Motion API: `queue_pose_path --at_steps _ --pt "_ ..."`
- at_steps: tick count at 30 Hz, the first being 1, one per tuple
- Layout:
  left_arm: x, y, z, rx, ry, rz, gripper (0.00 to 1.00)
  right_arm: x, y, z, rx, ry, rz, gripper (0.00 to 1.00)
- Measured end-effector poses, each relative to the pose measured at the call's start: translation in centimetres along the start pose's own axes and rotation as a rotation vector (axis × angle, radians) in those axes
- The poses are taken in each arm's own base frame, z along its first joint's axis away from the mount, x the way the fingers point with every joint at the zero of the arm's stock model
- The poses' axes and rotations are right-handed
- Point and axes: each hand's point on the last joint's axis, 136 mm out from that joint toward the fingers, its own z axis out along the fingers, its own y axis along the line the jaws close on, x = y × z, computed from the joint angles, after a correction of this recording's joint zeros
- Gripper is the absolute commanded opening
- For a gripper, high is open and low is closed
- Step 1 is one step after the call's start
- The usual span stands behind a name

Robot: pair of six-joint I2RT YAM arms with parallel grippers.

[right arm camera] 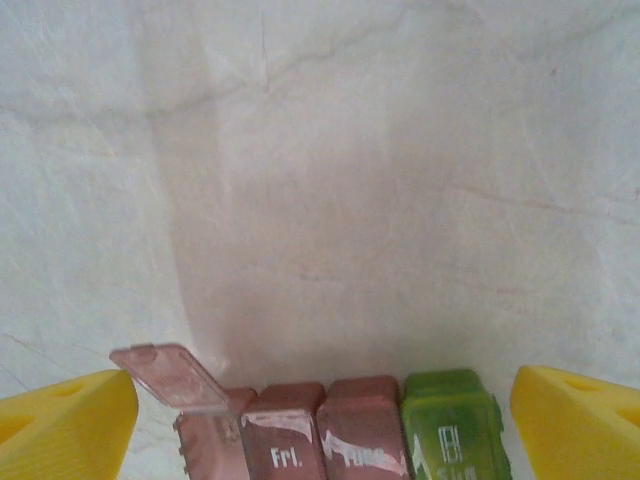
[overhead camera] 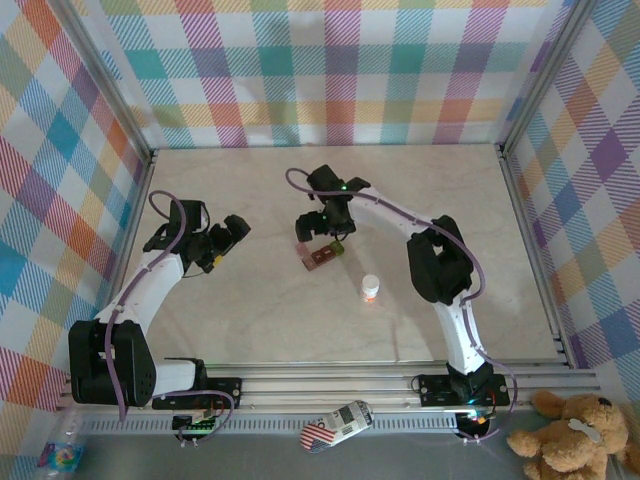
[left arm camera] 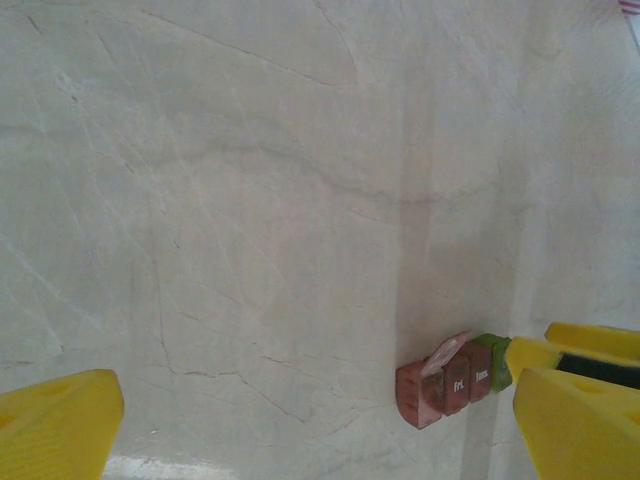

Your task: Sort the pills into containers

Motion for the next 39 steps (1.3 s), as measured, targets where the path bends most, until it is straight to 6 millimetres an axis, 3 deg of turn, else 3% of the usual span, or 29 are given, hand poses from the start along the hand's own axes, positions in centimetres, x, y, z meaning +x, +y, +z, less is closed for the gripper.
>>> queue_pose_path --at_steps 12,18,25,31,33,39 --pt "0.7 0.1 0.3 0.004 0.023 -0.001 1.0 1.1 0.1 2.6 -0.09 0.074 0.062 0.93" --pt "0.9 -0.1 0.3 0.007 0.028 0.001 1.0 2.8 -0.2 3.6 -0.105 0.098 0.069 0.93" --pt "1.3 -0.4 0.4 0.011 0.036 0.002 1.0 4.5 -0.3 2.3 -0.121 0.107 0.095 0.93" --pt "1.8 -0.8 0.5 0.017 0.048 0.016 1.0 4.5 -0.3 1.3 -0.123 0.09 0.099 0.96" --pt "2.1 -1.0 0.6 0.019 0.053 0.023 1.0 4.0 -0.1 0.1 -0.126 0.062 0.095 1.0" --pt "3.3 -2.0 1.1 0.033 0.081 0.058 1.0 1.9 -0.2 -5.1 -0.12 -0.069 0.105 0.99"
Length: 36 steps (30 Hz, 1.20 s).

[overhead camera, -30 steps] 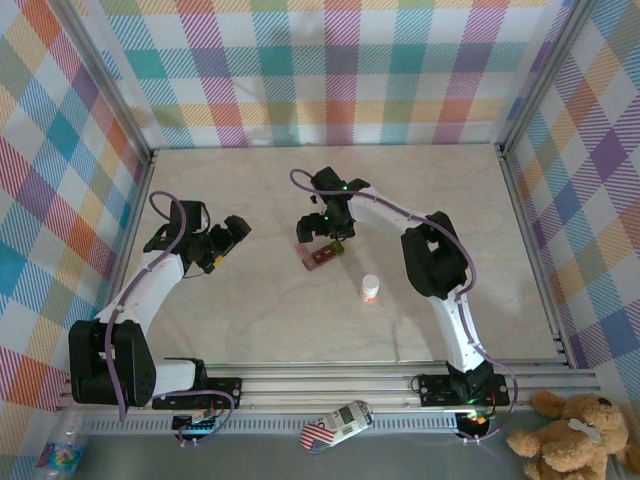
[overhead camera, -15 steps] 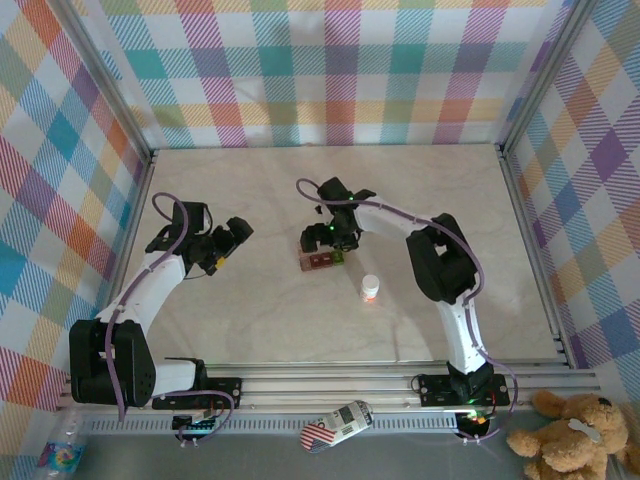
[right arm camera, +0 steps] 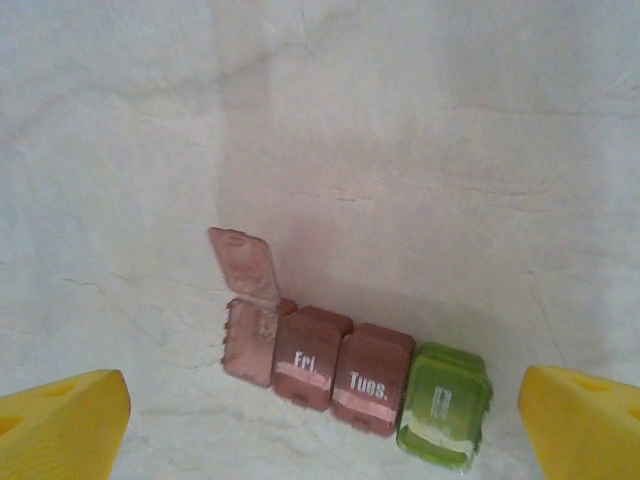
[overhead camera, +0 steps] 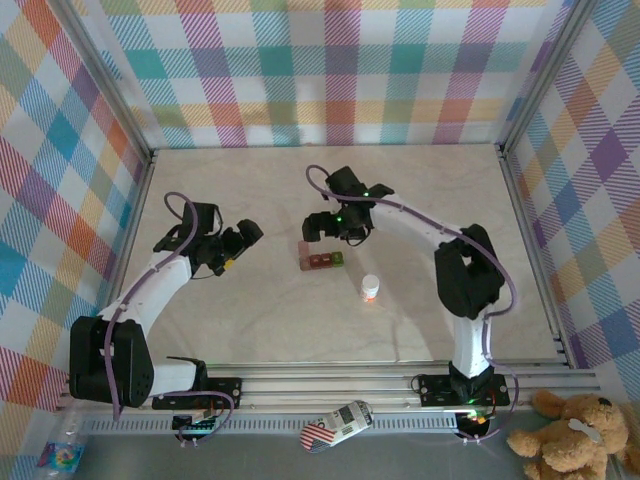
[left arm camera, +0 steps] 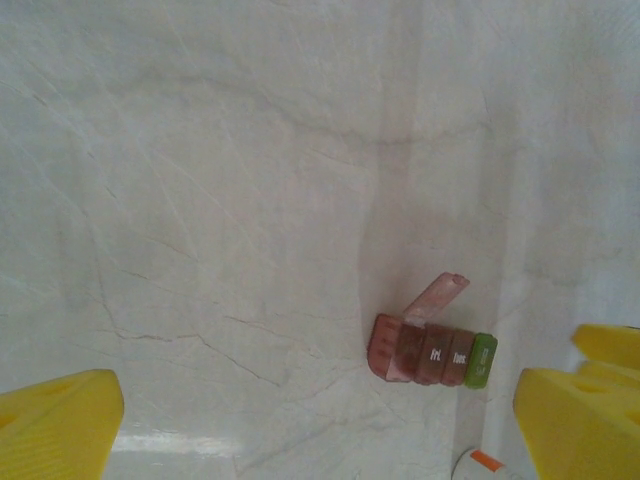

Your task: Sort the pills into containers

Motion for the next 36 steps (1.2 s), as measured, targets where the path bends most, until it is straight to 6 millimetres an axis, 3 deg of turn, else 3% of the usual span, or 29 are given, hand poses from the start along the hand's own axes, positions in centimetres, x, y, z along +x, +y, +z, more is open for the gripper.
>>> queue_pose_path --at_steps 3,7,13,21,28,36 --pt "1.1 -0.8 0.9 0.008 0.03 0.029 1.0 -0.7 -0.7 -2.5 0.03 -0.065 0.016 0.99" --pt "3.0 -1.7 2.6 0.005 0.079 0.076 1.0 -0.6 -2.9 -4.7 0.102 -0.121 0.053 0.99" --pt "5.4 -2.9 5.3 -0.026 0.141 0.124 1.0 2.0 -7.0 -5.5 0.186 -0.108 0.114 0.99" --pt "6.0 -6.6 9.1 -0.013 0.139 0.182 1.0 5.3 -11.9 -7.0 0.22 -0.125 0.217 0.99" --pt "7.2 -8.5 11.7 -0.025 0.146 0.206 1.0 5.4 -12.9 -8.7 0.193 -0.16 0.257 0.99" --pt "8.3 -9.3 13.0 -0.042 0.148 0.221 1.0 7.8 -13.5 -8.8 0.206 -0.144 0.255 0.99"
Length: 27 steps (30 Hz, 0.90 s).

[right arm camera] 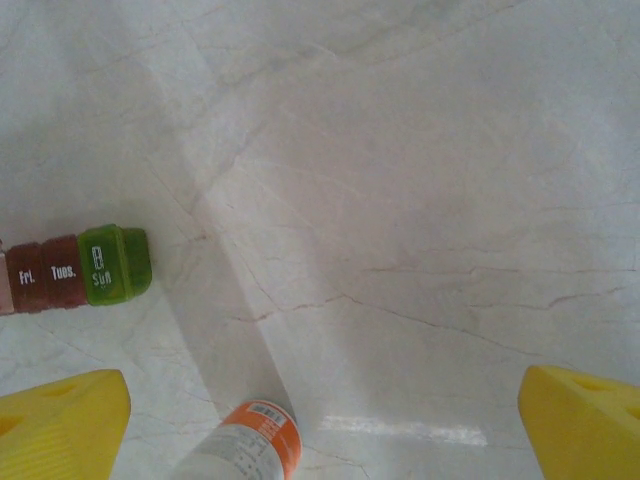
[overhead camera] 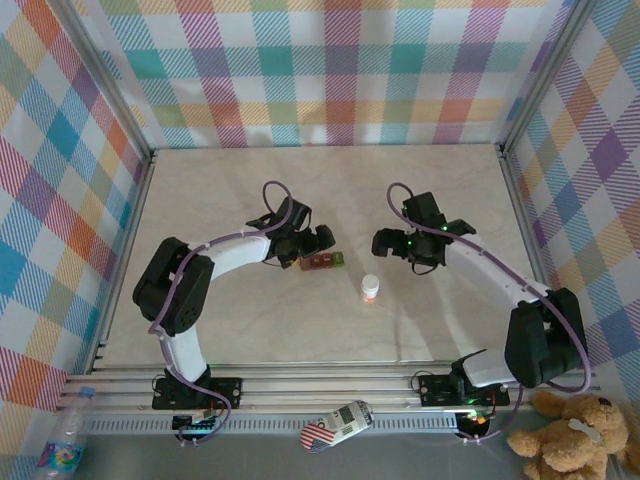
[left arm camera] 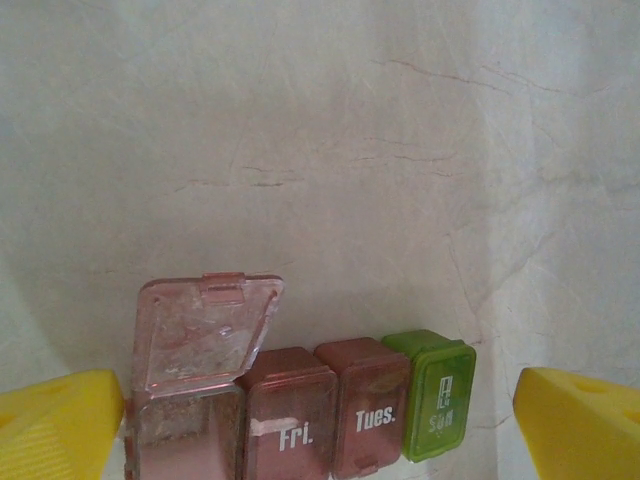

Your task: Sort the pills into containers

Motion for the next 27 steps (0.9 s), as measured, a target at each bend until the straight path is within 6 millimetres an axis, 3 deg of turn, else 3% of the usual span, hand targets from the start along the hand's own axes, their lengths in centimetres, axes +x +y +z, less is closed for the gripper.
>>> queue_pose_path --at_steps 13,19,22,27 --pt "0.1 -2.0 1.1 0.011 -0.004 0.012 1.0 1.2 1.6 -1.4 -0.12 0.011 -0.037 0.99" --pt "-0.3 -2.1 0.9 0.003 -0.025 0.015 1.0 1.7 2.5 -2.2 -0.177 0.025 -0.062 1.0" --pt "-0.8 -2.2 -0.1 0.006 -0.056 0.016 1.0 2.1 3.0 -2.8 -0.208 0.035 -0.066 0.95" --pt "-1.6 -2.5 -3.8 0.031 -0.132 0.019 1.0 3.3 3.2 -3.2 -0.224 0.081 -0.075 0.92"
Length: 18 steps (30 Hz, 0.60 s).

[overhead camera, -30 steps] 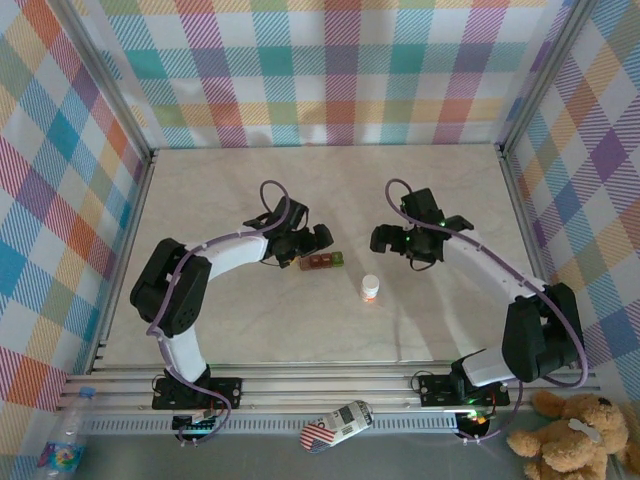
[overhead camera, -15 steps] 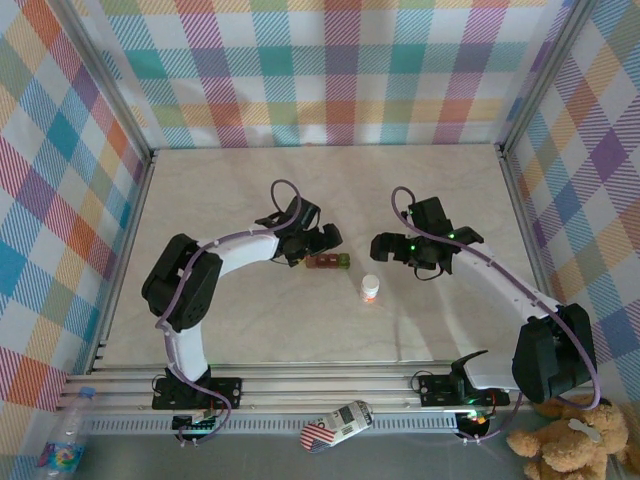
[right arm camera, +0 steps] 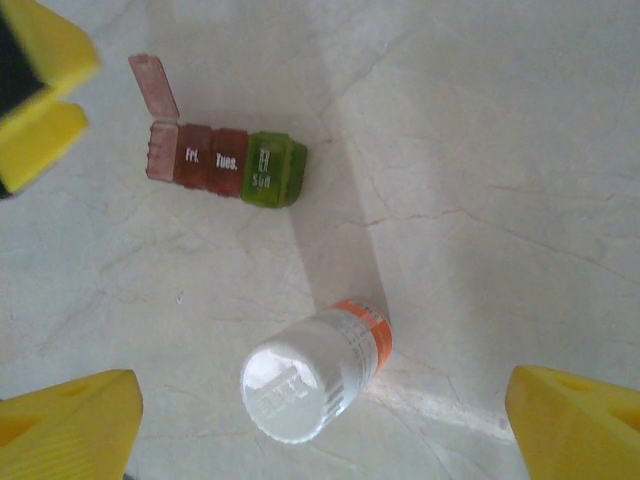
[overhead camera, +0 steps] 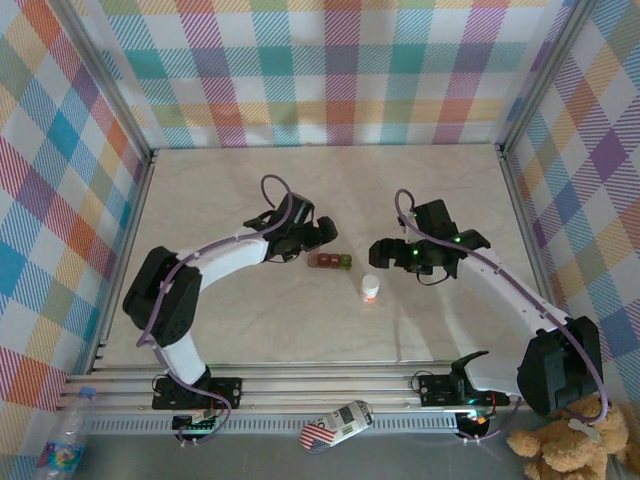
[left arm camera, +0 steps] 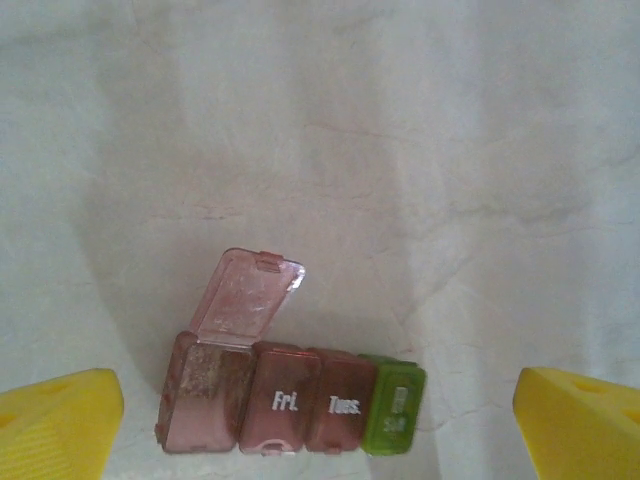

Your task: Sort the pills into containers

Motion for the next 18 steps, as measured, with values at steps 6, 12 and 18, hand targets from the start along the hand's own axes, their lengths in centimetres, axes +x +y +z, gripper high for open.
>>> queue_pose_path --at_steps 6,12,18 --pt "-0.6 1.5 -3.2 -0.009 -0.059 -0.013 1.0 1.8 1.0 0.7 0.019 0.083 -0.057 0.9" --pt "-0.3 6.4 -4.8 -0.095 -0.066 -0.063 1.0 2.4 2.5 2.9 0.066 0.147 -0.148 0.86" --pt "-1.1 7.9 -6.3 -0.109 -0.089 -0.089 1.0 2.8 2.4 4.9 0.151 0.195 -0.197 0.82"
